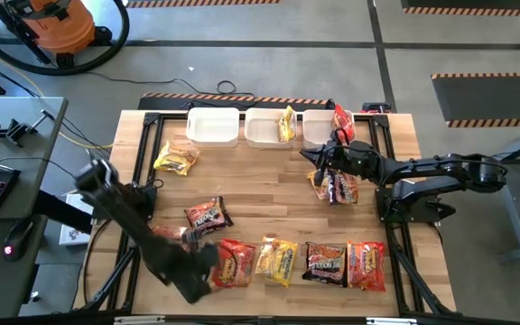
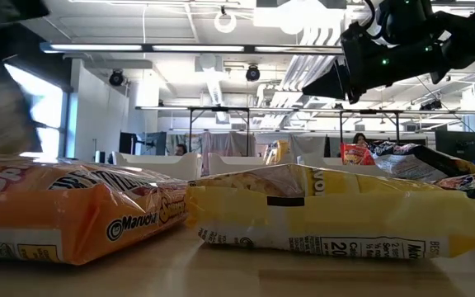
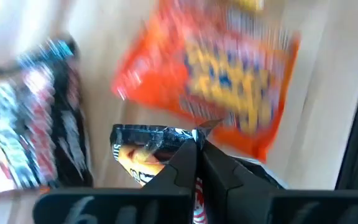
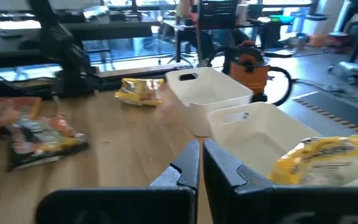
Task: Sort Maruchan noodles
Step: Put the black noodle into the left white bin
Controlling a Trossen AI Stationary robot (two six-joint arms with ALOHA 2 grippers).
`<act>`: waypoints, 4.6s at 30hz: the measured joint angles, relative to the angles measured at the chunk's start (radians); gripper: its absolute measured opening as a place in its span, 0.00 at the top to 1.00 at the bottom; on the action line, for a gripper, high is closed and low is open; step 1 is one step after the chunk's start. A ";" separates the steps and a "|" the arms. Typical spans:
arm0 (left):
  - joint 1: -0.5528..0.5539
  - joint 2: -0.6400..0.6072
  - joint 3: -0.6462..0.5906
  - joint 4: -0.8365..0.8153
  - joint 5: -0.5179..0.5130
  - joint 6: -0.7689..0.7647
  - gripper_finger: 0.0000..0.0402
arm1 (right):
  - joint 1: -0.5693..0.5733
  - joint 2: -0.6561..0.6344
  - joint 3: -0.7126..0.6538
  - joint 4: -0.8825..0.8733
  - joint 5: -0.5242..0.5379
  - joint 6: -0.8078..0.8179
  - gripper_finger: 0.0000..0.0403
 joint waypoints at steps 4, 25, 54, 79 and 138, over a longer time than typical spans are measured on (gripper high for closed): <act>0.050 -0.190 -0.212 0.261 -0.069 0.124 1.00 | 0.011 0.015 0.001 0.008 -0.086 0.003 0.91; 0.672 -0.530 -0.688 1.216 0.704 0.793 1.00 | 0.090 0.502 0.586 -0.257 -0.785 -0.060 0.38; 0.850 -0.530 -0.689 1.222 0.767 0.847 1.00 | 0.138 0.857 1.032 -0.580 -0.972 -0.233 0.39; 0.891 -0.760 -0.687 1.125 0.818 0.803 0.83 | -0.045 0.662 1.015 -0.846 -0.766 -0.344 0.84; 0.979 -0.143 0.162 0.003 0.264 1.071 0.43 | -0.007 0.597 0.554 0.071 -0.411 -0.156 0.84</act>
